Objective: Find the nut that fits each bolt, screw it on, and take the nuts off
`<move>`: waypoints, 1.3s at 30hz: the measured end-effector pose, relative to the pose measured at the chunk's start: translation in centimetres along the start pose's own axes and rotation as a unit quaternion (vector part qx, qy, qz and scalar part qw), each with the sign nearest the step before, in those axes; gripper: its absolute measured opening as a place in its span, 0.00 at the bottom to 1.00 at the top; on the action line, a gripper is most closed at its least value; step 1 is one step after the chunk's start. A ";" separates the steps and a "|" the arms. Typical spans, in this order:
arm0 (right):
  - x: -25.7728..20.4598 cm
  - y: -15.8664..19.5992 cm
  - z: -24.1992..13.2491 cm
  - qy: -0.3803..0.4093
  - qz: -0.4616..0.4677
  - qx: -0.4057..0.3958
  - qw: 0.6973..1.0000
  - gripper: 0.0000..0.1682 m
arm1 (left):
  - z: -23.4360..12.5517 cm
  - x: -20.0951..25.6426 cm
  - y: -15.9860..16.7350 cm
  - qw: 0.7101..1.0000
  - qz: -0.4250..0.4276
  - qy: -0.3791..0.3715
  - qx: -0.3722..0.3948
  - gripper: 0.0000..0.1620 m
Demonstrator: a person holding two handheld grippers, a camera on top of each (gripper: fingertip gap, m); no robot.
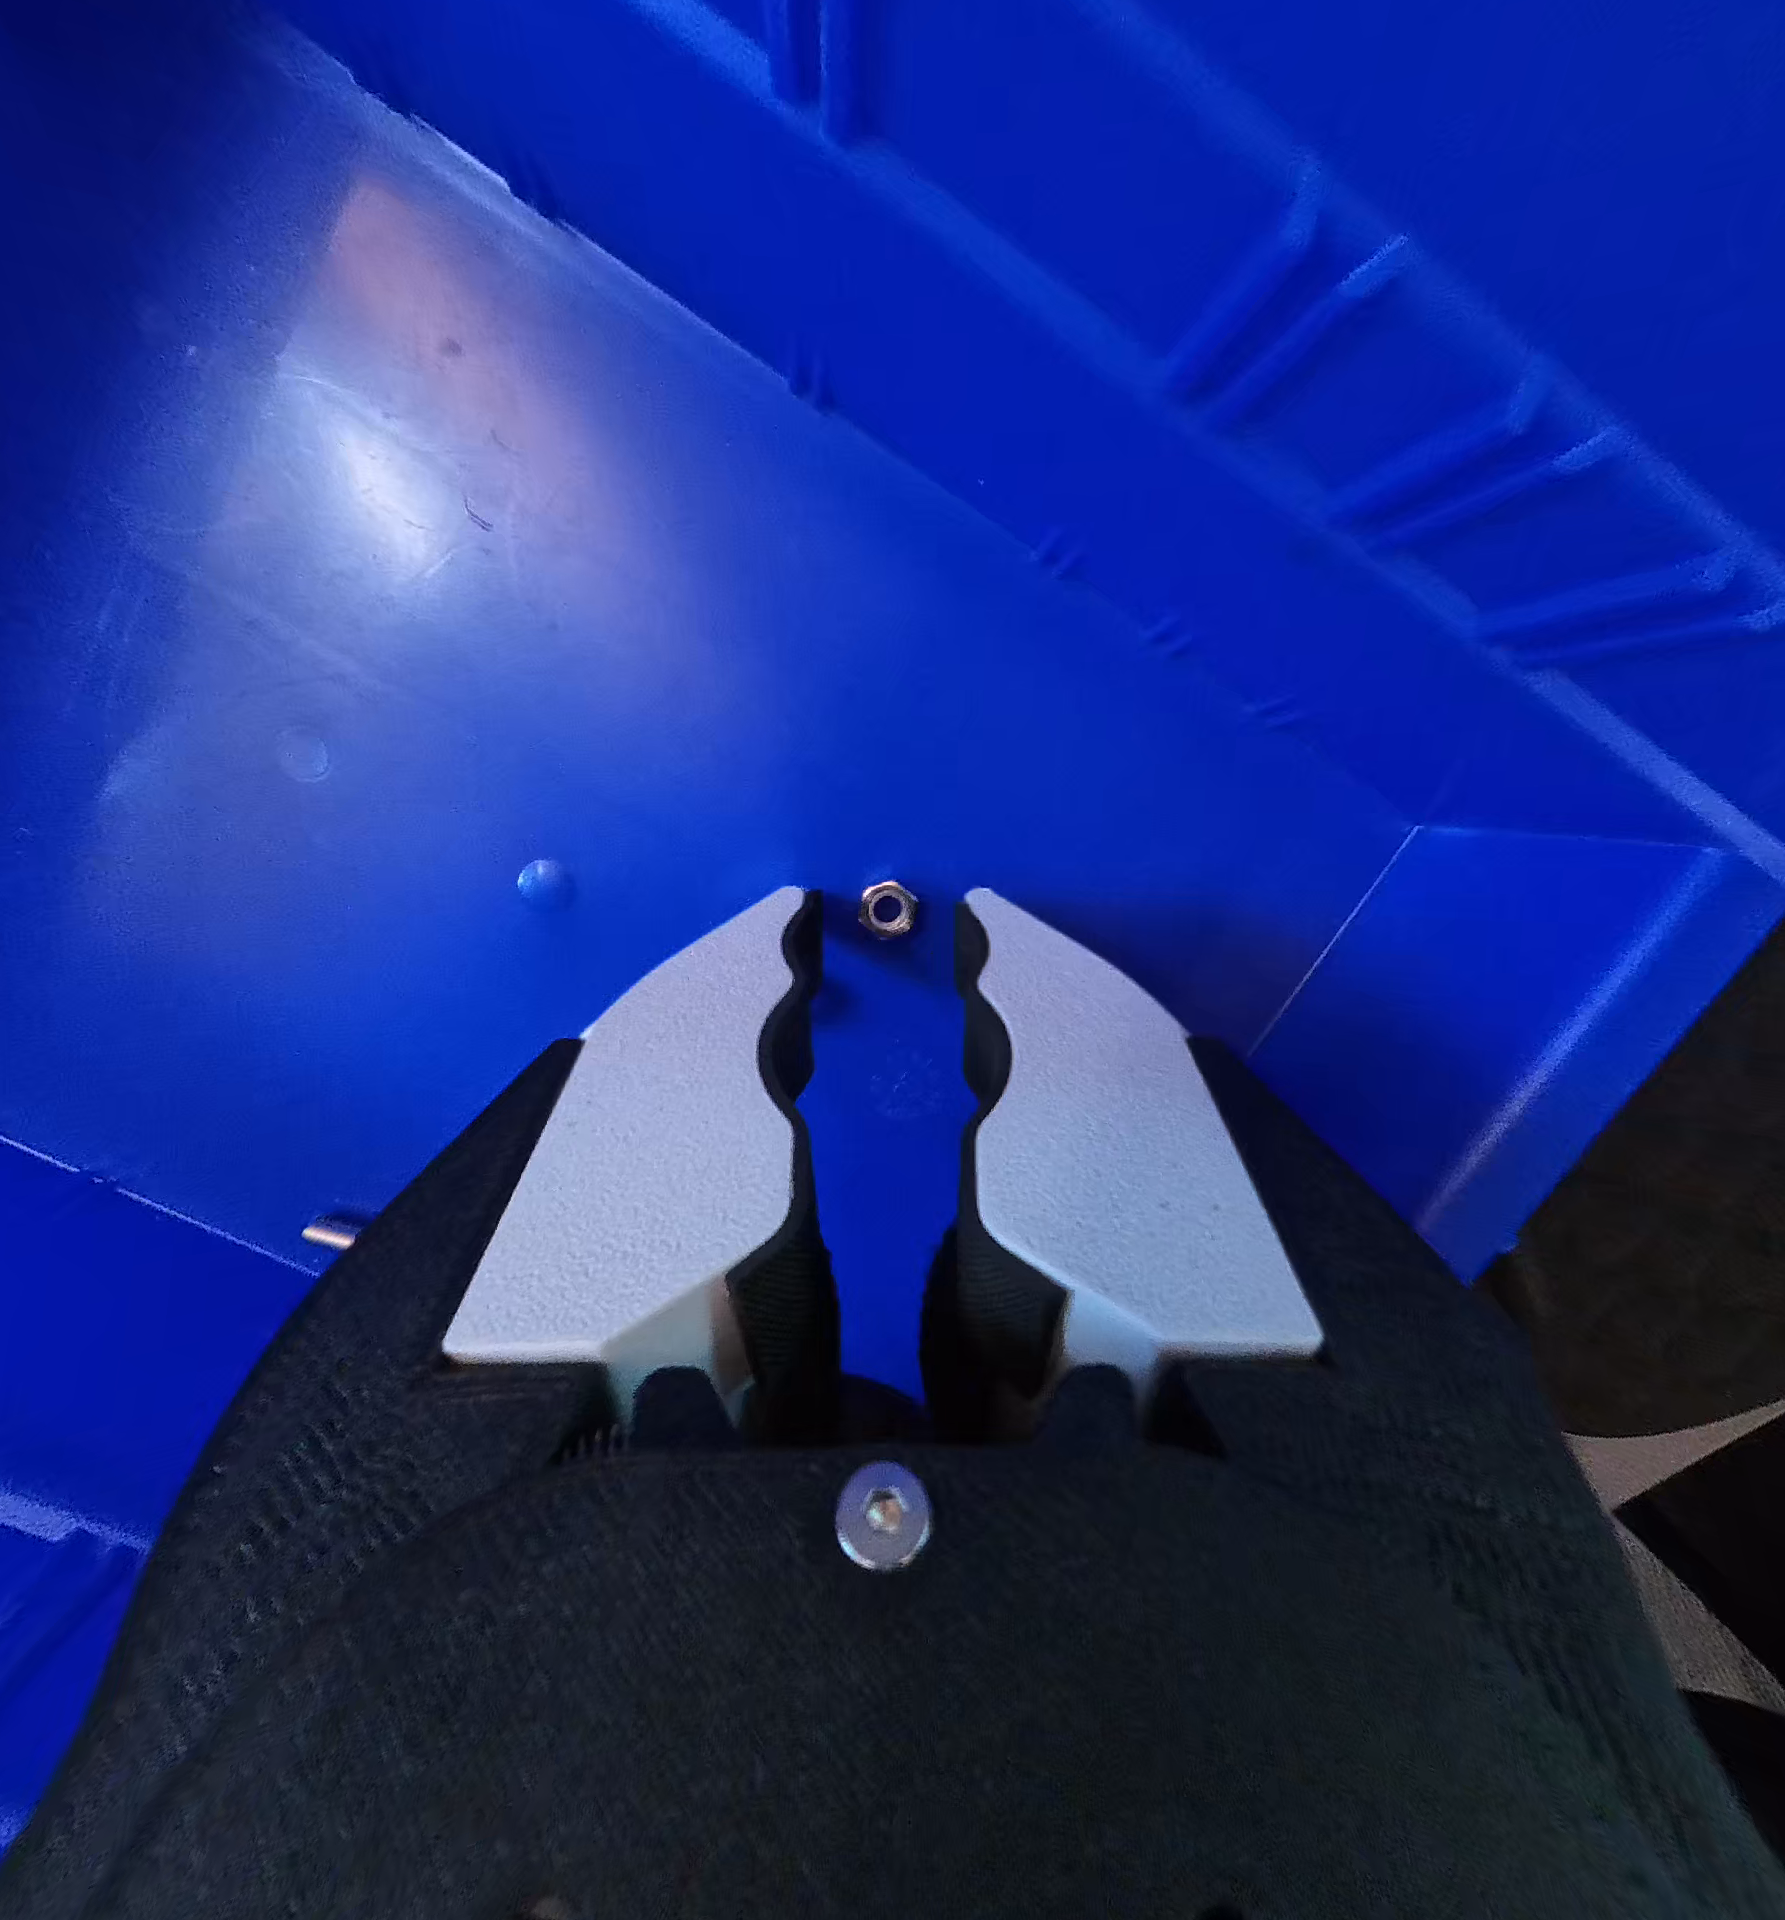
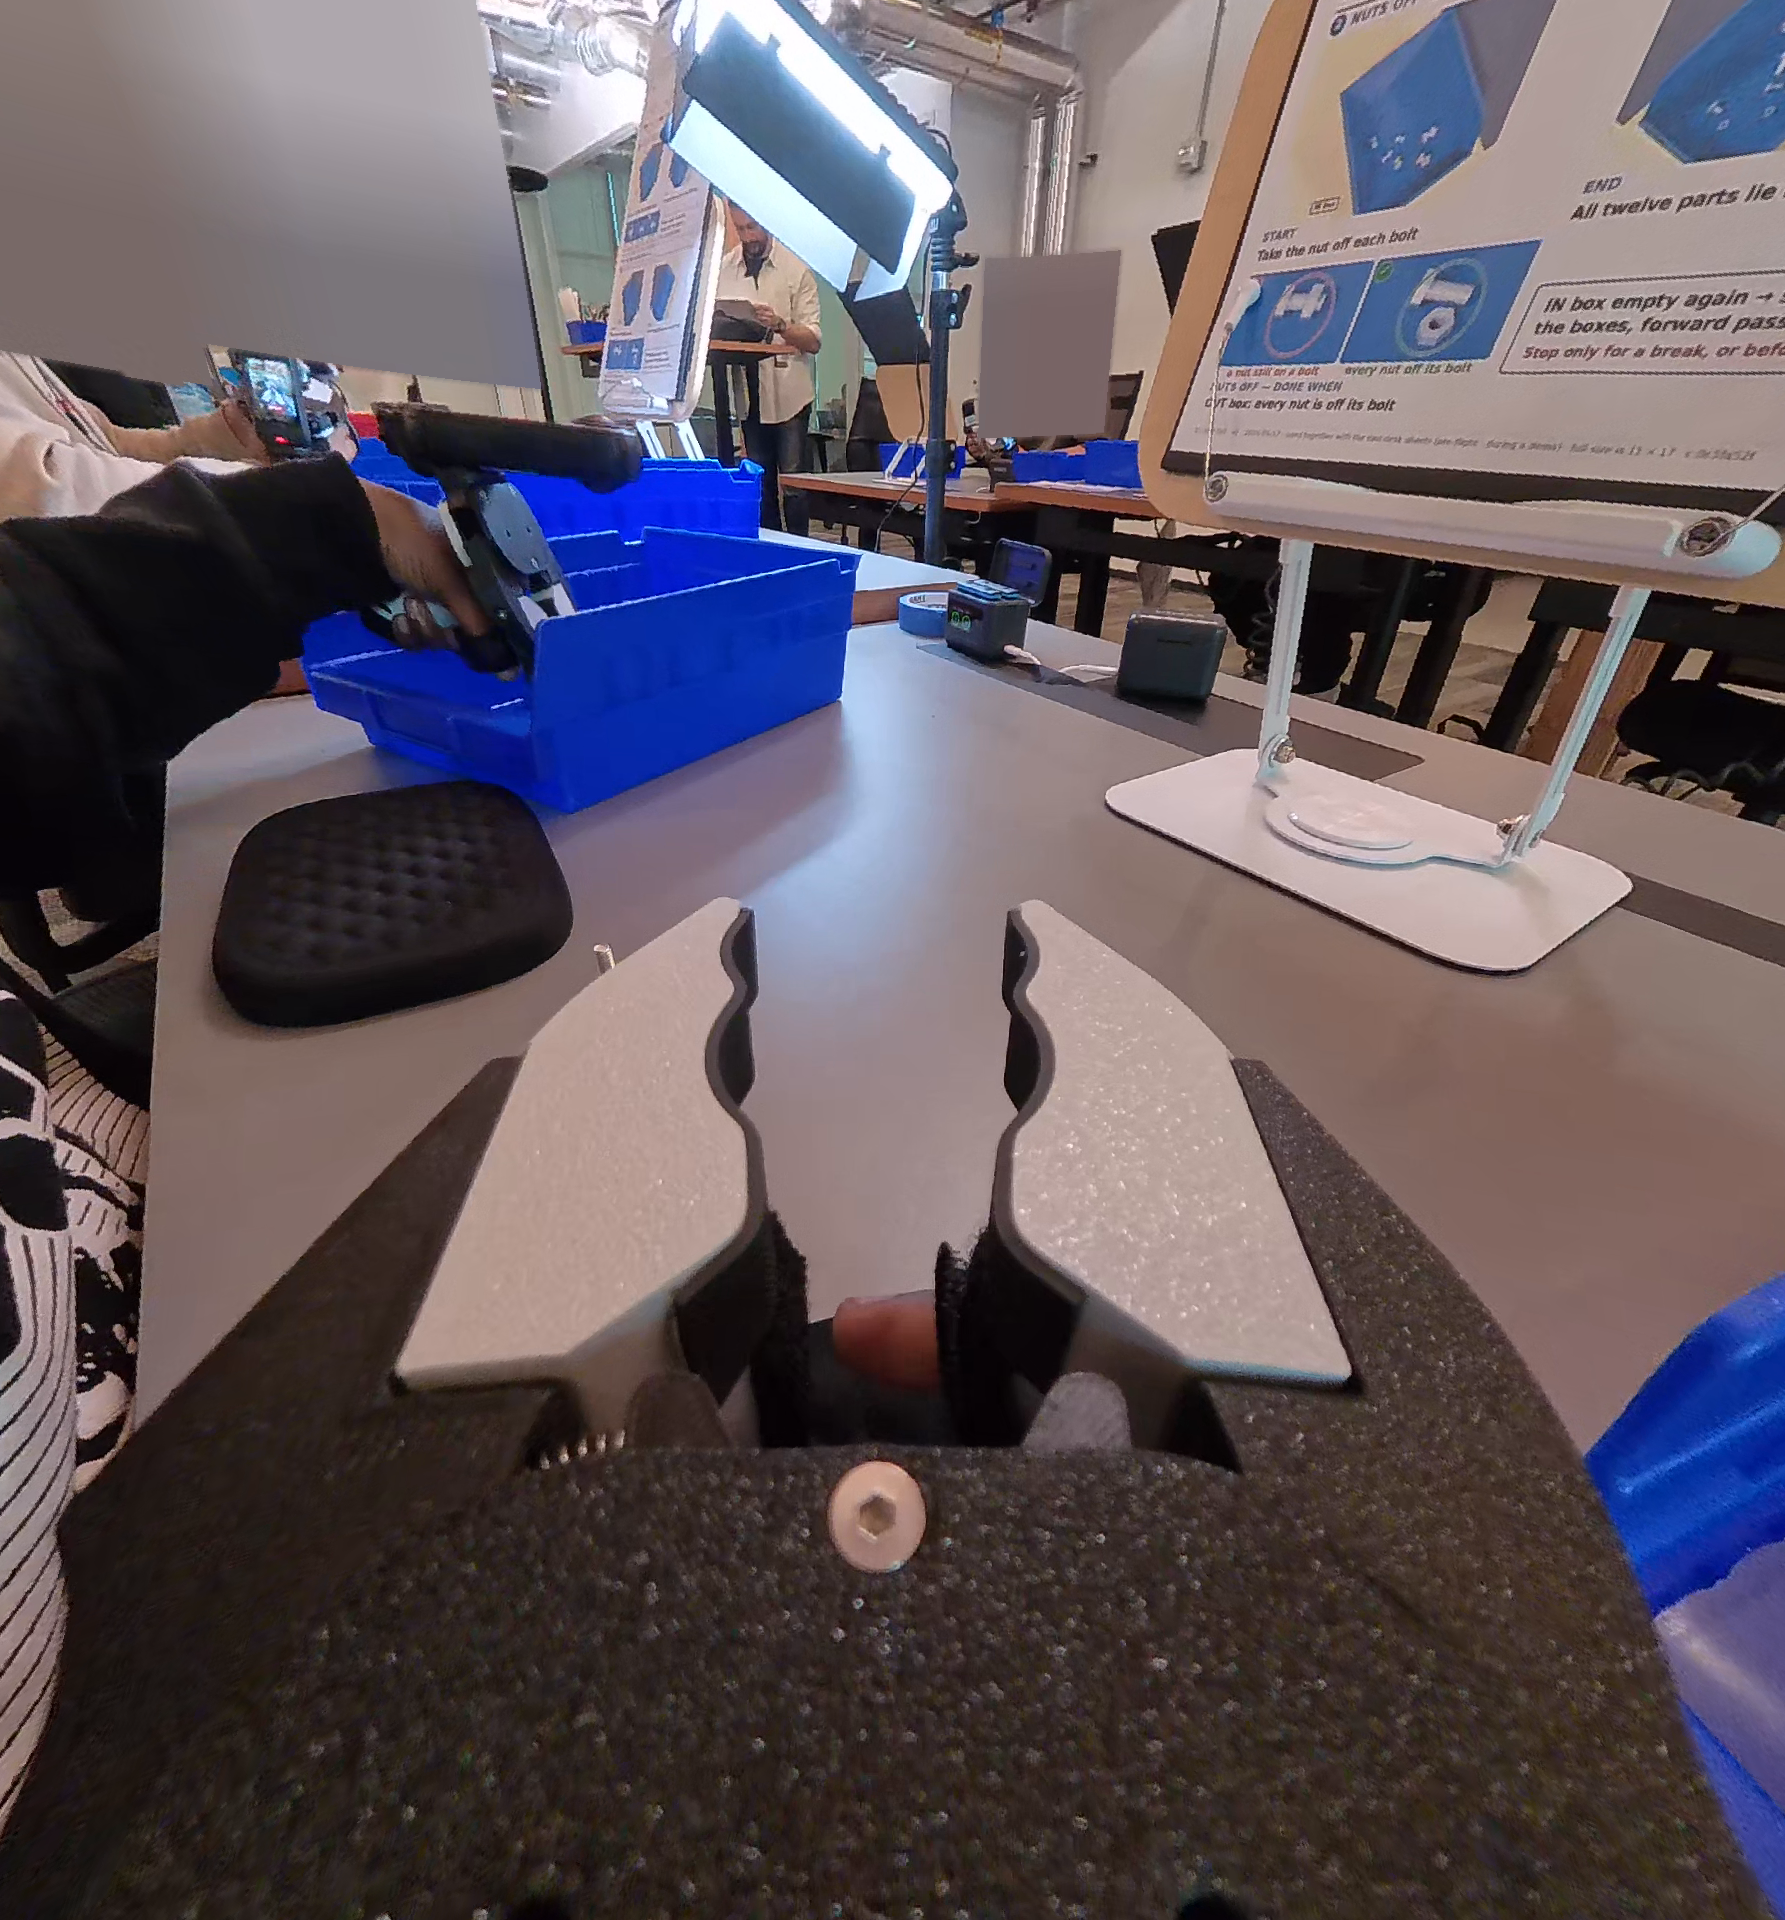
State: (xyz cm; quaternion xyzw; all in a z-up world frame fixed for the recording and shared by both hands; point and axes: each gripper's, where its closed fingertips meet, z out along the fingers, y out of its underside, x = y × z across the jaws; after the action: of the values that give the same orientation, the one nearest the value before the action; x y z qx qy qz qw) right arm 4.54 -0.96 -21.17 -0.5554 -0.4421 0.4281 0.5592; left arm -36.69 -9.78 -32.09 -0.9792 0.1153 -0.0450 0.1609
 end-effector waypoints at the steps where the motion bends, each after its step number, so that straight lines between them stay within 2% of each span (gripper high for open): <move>1: 0.0 0.0 0.0 0.000 0.000 0.000 1.000 0.27 | 0.0 -0.1 -0.1 1.000 -0.001 -0.003 0.003 0.14; 8: 0.0 -0.1 -0.1 0.001 0.000 0.002 1.000 0.27 | 0.1 -0.4 0.0 1.000 0.005 -0.016 0.003 0.07; 13: 0.0 0.0 0.0 0.002 -0.002 0.001 1.000 0.27 | -0.1 -0.7 0.1 0.999 0.010 -0.037 0.005 0.07; 15: 0.0 0.1 0.0 0.001 -0.002 -0.001 1.000 0.27 | -1.0 -0.8 -0.3 0.998 0.004 -0.053 0.025 0.07; 18: 0.0 0.2 0.1 0.001 -0.002 -0.005 1.000 0.27 | -4.3 0.0 -2.1 0.993 0.012 -0.079 0.088 0.07; 20: 0.0 0.2 0.1 0.001 -0.002 -0.006 1.000 0.27 | -7.3 1.9 -3.9 0.985 0.036 -0.086 0.144 0.07; 23: 0.0 0.3 0.1 0.003 -0.003 -0.006 1.000 0.27 | -11.3 7.3 -6.8 0.968 0.108 -0.065 0.216 0.06; 26: 0.0 0.4 0.2 0.003 -0.006 -0.008 1.000 0.27 | -12.8 14.5 -9.1 0.945 0.203 -0.018 0.257 0.06; 29: -0.1 0.4 0.2 0.003 -0.009 -0.011 1.000 0.27 | -11.5 21.0 -10.4 0.923 0.283 0.030 0.258 0.06; 33: -0.2 0.5 0.2 0.002 -0.013 -0.012 1.000 0.27 | -7.5 27.8 -11.2 0.902 0.354 0.101 0.226 0.06; 39: -0.2 0.3 0.1 0.003 -0.015 -0.004 1.000 0.27 | -0.6 31.4 -11.1 0.901 0.391 0.137 0.130 0.06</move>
State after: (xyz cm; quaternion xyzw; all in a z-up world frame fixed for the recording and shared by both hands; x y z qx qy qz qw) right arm 4.38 -1.12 -21.49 -0.5522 -0.4507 0.4163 0.5645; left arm -3.95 -7.33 -26.34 -0.8101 0.5024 -0.1265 0.2745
